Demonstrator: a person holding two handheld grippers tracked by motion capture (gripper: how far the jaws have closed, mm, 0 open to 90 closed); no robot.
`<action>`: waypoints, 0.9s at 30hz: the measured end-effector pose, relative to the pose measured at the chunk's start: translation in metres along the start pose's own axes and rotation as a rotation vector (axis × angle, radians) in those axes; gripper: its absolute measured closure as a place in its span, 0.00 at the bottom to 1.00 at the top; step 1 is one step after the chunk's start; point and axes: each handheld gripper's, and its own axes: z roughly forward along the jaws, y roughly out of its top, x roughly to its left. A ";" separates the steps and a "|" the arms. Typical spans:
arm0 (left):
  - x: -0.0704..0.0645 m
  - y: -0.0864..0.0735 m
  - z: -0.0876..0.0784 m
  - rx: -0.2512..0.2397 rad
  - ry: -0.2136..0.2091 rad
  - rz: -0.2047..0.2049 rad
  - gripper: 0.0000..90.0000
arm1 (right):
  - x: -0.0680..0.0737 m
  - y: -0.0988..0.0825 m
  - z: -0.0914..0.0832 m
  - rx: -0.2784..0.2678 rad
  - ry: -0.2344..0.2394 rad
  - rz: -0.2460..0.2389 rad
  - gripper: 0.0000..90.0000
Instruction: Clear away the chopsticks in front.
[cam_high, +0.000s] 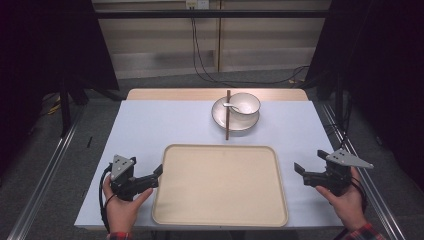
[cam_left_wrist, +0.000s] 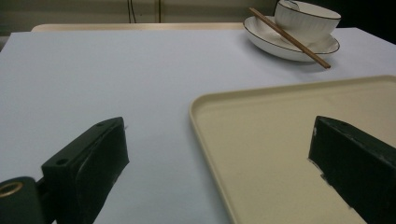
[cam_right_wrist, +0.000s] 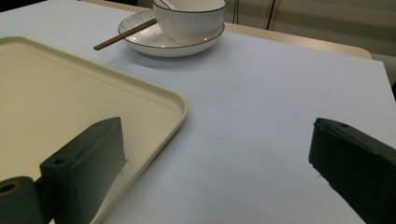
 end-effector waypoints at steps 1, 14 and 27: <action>-0.001 0.000 0.000 -0.001 0.002 0.003 0.05 | 0.000 0.000 -0.001 0.002 0.004 0.003 0.04; -0.020 0.013 0.014 0.000 -0.060 -0.003 0.05 | 0.004 0.001 -0.003 0.006 0.012 -0.014 0.04; -0.054 0.042 0.064 0.056 -0.132 0.011 0.07 | 0.005 0.001 -0.005 -0.011 0.012 -0.029 0.03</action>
